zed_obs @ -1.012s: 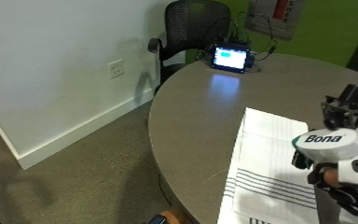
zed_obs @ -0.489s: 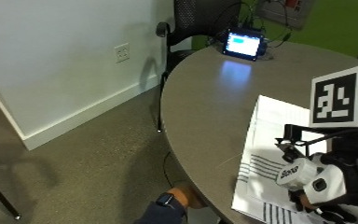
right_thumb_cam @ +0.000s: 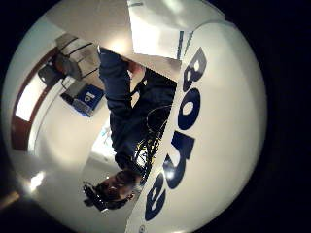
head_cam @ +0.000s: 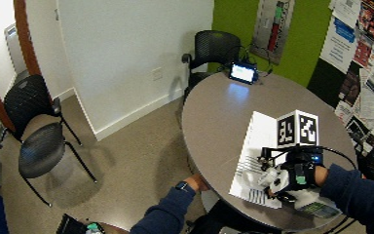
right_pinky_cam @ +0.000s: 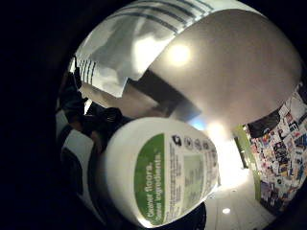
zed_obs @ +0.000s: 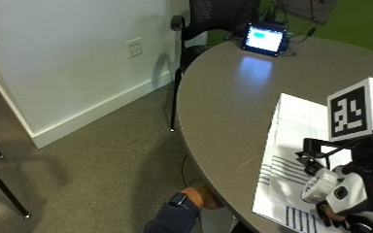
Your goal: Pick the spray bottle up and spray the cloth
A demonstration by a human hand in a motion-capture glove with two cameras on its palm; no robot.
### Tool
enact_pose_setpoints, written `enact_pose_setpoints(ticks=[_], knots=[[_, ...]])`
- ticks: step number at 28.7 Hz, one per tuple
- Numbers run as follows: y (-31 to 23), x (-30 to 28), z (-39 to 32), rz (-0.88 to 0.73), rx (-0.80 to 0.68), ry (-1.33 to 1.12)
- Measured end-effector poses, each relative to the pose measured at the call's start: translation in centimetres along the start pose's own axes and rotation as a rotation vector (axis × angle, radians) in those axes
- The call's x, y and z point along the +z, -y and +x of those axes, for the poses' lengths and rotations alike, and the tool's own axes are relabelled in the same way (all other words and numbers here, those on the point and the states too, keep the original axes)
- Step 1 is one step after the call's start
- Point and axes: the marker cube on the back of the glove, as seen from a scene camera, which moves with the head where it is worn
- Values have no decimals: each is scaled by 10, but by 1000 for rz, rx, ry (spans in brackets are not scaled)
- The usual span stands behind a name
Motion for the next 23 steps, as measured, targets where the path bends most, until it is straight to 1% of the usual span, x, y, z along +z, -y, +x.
enact_pose_setpoints(ticks=[13, 18, 21, 23], knots=[[2, 7, -4, -25, 4, -63], [-10, 1, -13, -6, -101, -39], [-28, -12, -28, 64, -167, -31], [-38, -19, -35, 106, -173, -22]])
